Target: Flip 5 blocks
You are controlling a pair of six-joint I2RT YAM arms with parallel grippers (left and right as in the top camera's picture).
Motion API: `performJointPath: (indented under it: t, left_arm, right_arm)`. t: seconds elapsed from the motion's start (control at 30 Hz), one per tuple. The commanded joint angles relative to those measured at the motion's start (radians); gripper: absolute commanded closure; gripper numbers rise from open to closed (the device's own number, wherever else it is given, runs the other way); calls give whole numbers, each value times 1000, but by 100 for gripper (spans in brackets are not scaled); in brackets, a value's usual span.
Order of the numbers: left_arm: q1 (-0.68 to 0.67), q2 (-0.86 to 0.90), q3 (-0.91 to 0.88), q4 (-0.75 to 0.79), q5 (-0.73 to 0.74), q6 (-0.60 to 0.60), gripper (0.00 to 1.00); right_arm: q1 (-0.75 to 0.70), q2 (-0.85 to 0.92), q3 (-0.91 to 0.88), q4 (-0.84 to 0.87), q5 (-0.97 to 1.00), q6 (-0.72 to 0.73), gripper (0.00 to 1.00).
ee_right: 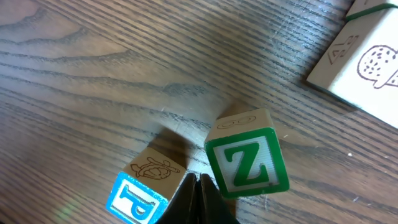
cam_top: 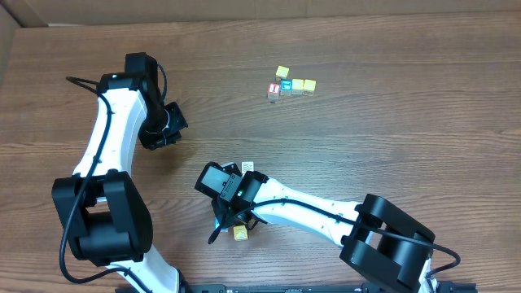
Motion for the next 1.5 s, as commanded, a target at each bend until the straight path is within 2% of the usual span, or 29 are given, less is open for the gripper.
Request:
performJointPath:
  t: [0.0,0.23,0.53,0.73,0.97,1.2,1.47]
  left_arm:
    - [-6,11,13,1,11,23,96]
    - [-6,11,13,1,11,23,96]
    - [-6,11,13,1,11,22,96]
    - [-6,11,13,8,11,22,96]
    - [-5,11,13,20,-8,19,95]
    - [-5,11,13,30,-16,14,89]
    - [-5,11,13,29,-16,14,86]
  right_arm:
    - [1,7,-5,-9,22,-19,96]
    - [-4,7,-5,-48,89,-11,96]
    - [-13,6,-2,-62,71,-12,96]
    - [-13,5,75,-52,-30,-47,96]
    - [-14,5,145,-18,-14,-76,96]
    - [-12,52,145,9,66,-95,96]
    - [-3,93,145,-7,113,-102,96]
